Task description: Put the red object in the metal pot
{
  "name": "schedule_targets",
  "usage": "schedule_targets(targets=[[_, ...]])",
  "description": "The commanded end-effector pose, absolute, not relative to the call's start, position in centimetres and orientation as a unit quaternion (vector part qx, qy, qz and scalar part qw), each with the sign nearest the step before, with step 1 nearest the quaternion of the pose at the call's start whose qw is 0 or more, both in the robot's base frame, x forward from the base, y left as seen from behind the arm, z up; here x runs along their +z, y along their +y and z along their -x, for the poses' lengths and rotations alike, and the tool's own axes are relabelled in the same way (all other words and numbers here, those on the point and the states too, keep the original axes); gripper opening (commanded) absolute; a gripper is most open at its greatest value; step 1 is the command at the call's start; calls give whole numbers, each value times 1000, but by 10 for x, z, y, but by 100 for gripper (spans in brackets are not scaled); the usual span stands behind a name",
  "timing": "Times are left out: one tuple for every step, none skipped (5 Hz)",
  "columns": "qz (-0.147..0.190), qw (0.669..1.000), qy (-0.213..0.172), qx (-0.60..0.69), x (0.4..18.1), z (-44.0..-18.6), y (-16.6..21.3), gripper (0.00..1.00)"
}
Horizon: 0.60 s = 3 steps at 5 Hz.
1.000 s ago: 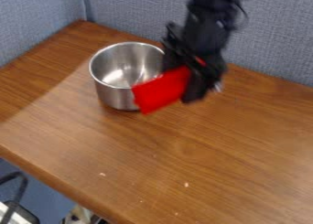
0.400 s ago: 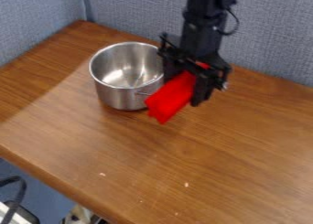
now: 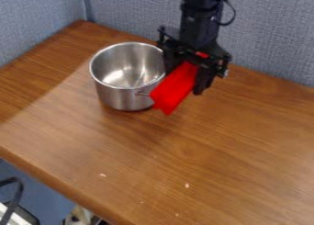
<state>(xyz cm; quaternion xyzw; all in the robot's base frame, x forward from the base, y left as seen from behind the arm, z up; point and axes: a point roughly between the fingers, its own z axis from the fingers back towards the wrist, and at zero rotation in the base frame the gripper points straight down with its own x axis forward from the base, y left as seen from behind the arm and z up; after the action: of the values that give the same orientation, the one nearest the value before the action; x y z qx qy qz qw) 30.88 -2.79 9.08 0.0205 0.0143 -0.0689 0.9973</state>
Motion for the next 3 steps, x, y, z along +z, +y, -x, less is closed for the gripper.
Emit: schedule_targets(targets=[[-13,999,-16,-49,104,-320,-29,0],[-2,999,-20,-44,101,-326,-32,0],[9,999,-30,-41,103,-333,-34,0]])
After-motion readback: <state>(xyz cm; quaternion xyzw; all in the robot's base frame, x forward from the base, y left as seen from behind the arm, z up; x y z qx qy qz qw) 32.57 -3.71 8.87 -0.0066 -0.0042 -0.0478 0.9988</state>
